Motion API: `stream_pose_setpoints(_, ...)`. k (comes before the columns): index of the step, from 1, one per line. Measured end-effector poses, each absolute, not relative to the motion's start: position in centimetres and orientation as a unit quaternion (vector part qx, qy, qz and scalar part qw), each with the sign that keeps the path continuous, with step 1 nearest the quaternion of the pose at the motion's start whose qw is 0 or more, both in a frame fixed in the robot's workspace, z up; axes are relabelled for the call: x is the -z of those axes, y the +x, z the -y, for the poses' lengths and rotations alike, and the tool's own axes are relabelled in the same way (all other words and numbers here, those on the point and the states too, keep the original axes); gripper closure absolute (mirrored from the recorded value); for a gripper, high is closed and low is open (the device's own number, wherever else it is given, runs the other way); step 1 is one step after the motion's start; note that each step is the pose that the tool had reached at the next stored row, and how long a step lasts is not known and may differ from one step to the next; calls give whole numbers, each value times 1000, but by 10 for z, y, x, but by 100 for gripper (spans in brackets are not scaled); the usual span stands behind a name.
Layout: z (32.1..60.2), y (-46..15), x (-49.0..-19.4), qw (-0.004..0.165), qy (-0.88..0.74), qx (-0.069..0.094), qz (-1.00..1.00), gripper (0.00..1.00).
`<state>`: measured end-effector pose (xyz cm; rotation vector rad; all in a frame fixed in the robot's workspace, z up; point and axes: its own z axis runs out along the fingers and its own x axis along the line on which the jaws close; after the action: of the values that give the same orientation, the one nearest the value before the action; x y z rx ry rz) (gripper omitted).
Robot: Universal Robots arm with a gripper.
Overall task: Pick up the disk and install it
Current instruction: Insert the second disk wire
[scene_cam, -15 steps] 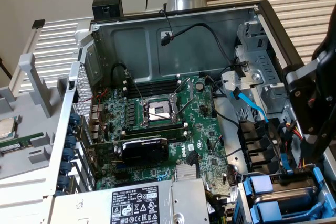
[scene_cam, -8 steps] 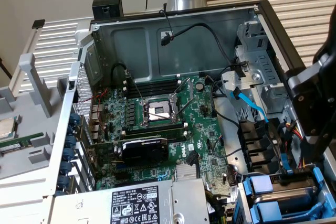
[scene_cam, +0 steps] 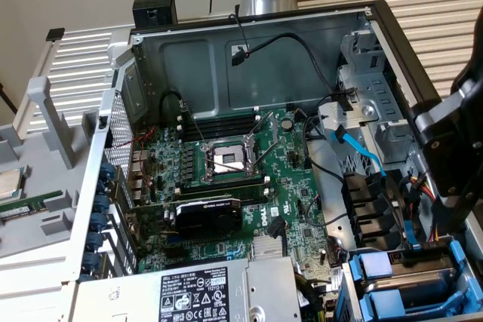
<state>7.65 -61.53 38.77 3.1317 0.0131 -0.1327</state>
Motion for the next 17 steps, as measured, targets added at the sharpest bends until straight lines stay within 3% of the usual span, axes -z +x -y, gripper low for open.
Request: stream_pose_setpoints(17,611,77,-388,5,998,42,-43,89)
